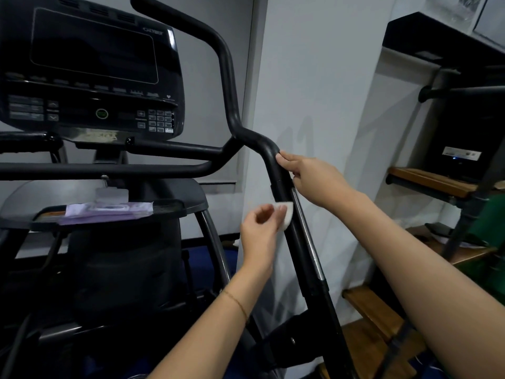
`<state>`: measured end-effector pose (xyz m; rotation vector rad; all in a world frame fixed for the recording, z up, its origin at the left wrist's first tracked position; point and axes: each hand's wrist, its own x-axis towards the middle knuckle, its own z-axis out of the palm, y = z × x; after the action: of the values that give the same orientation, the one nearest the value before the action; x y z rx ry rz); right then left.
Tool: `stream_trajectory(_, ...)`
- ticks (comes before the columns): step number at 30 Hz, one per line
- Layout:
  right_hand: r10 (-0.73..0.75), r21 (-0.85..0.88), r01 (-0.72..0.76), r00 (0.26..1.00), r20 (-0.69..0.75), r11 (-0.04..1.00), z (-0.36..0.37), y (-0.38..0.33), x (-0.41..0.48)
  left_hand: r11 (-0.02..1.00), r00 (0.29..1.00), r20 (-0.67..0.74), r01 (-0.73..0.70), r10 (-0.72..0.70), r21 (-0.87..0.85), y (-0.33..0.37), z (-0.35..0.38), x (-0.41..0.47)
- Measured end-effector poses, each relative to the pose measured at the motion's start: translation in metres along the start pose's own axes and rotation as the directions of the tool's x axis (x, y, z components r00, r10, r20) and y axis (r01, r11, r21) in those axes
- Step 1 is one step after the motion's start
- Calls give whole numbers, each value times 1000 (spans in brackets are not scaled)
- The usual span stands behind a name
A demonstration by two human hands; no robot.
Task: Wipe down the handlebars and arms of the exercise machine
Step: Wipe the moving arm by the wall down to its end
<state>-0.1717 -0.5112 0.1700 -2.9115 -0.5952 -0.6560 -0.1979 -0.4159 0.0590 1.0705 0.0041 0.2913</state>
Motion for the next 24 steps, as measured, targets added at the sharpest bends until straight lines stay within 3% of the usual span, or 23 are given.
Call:
stream_trajectory(3, 6, 12, -6, 1000, -10, 1000, 4, 2, 0, 999, 998, -29, 47, -48, -21, -13, -1, -14)
stream_trajectory(9, 6, 45, -5, 1000, -24, 999, 4, 4, -1, 998, 997, -81, -22, 17, -58, 19, 16, 26)
stream_trajectory(14, 2, 48, -1, 1000, -22, 999, 7, 4, -1, 999, 998, -64, 5, -2, 47, -2, 8, 6)
stream_trajectory(20, 9, 52, -9, 1000, -10, 999, 6, 4, 0, 991, 992, -94, -75, 86, 114, 24, 18, 22)
stream_trajectory(24, -2, 66, 3, 1000, -15, 998, 8, 8, 0, 992, 997, -72, 20, -11, 127, -3, 7, -4)
